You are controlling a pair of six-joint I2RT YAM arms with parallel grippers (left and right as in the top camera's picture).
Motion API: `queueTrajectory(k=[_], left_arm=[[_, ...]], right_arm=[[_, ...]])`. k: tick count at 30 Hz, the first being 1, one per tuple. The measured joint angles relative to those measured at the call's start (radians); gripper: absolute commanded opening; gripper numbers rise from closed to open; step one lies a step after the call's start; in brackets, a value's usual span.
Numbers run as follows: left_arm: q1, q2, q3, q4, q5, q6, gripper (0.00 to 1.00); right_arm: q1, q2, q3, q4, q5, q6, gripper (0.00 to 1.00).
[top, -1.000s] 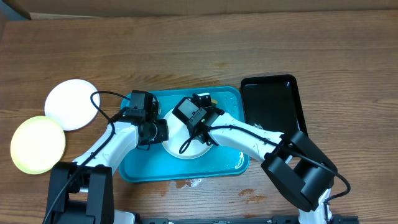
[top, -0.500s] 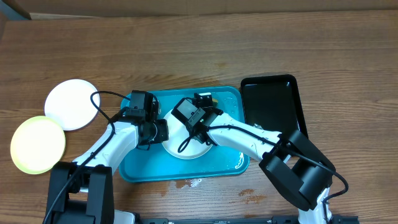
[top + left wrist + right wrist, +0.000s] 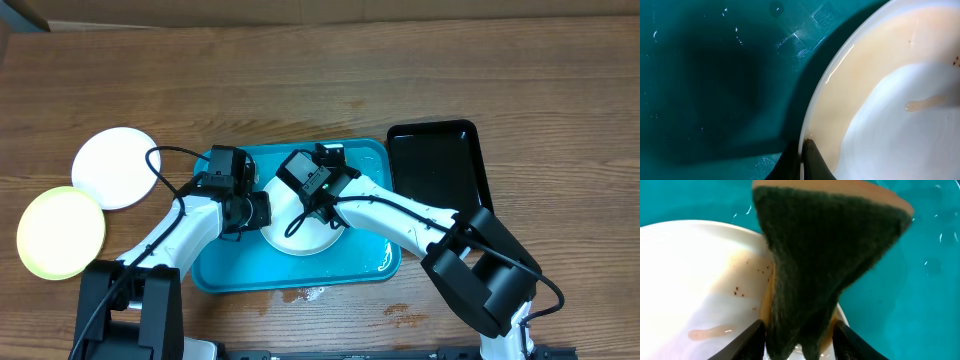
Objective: Clean dirty plates on tray and stack at the side
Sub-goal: 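Continue scrubbing the plate's far side with the sponge, right gripper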
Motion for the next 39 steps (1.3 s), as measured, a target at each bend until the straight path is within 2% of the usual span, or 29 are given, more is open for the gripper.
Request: queueTrajectory(k=[2, 7, 11, 25, 39], left_arm=[[0.000, 0.000, 0.000, 0.000, 0.000, 0.000, 0.04], [0.000, 0.000, 0.000, 0.000, 0.000, 0.000, 0.04], [0.000, 0.000, 0.000, 0.000, 0.000, 0.000, 0.04], [0.000, 0.000, 0.000, 0.000, 0.000, 0.000, 0.04], [0.000, 0.000, 0.000, 0.000, 0.000, 0.000, 0.04]], right_arm=[[0.000, 0.000, 0.000, 0.000, 0.000, 0.014, 0.39], [-0.001, 0.000, 0.001, -0.001, 0.001, 0.036, 0.11], [-0.001, 0.004, 0.001, 0.000, 0.002, 0.044, 0.04], [-0.001, 0.030, 0.011, 0.023, 0.013, 0.070, 0.04], [-0.040, 0.034, -0.014, 0.152, -0.024, 0.113, 0.04]])
